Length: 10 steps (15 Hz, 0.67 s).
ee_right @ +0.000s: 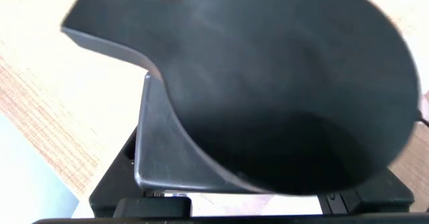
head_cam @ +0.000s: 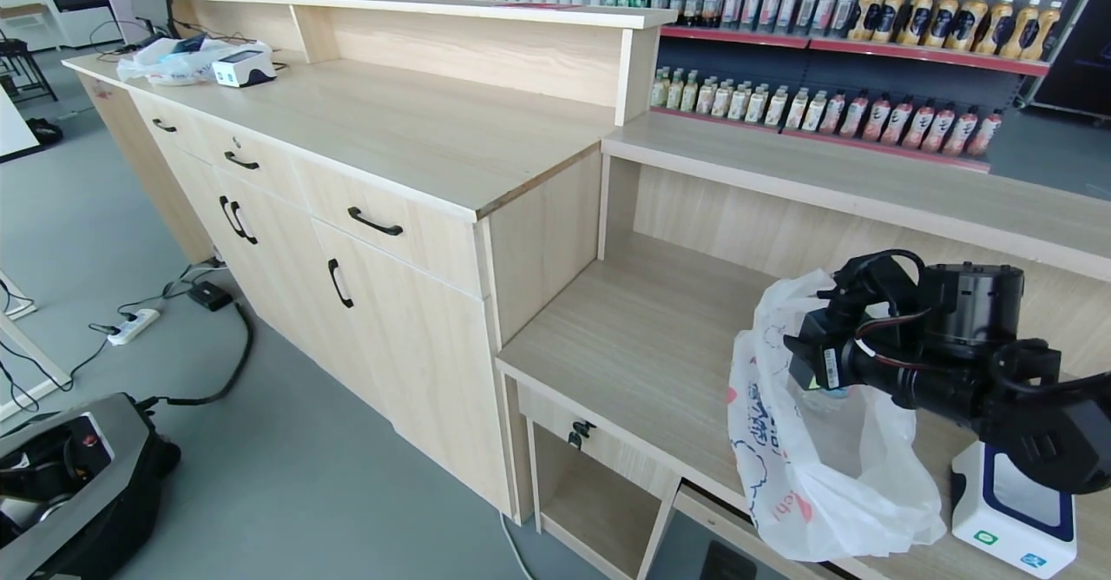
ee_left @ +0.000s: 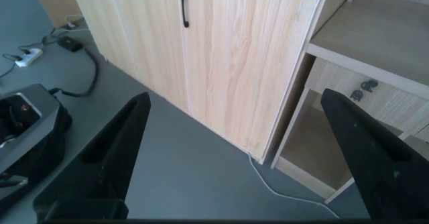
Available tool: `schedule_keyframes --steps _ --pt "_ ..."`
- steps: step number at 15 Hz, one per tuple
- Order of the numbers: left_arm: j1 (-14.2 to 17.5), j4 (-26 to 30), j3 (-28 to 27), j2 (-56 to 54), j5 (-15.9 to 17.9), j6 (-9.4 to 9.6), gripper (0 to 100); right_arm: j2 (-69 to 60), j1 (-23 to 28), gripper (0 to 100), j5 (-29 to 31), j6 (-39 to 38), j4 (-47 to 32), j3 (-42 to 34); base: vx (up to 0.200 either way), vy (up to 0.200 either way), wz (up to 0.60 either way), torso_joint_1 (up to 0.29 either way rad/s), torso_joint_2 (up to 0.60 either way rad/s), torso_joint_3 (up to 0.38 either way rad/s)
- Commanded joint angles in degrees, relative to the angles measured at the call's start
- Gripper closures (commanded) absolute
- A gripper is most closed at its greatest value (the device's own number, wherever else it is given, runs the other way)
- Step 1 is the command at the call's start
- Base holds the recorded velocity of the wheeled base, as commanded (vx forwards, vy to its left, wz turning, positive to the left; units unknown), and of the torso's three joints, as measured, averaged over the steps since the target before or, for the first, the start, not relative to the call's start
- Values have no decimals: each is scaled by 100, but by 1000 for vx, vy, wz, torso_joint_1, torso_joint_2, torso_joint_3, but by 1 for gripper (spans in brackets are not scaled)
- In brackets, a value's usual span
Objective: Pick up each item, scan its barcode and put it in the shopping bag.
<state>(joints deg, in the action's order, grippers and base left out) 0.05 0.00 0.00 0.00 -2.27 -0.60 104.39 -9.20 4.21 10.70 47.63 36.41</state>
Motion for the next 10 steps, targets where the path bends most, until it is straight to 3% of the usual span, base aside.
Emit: schedule_keyframes --steps 1,7,10 --pt "4 0 0 0 -2 -2 0 266 -11 100 1 2 212 15 0 0 0 0 0 0" --pt "4 0 0 0 -2 -2 0 715 -108 100 -7 -24 695 41 0 0 0 0 0 0" --pt "4 0 0 0 -2 -2 0 1136 -301 100 -51 -60 1310 120 0 0 0 0 0 0"
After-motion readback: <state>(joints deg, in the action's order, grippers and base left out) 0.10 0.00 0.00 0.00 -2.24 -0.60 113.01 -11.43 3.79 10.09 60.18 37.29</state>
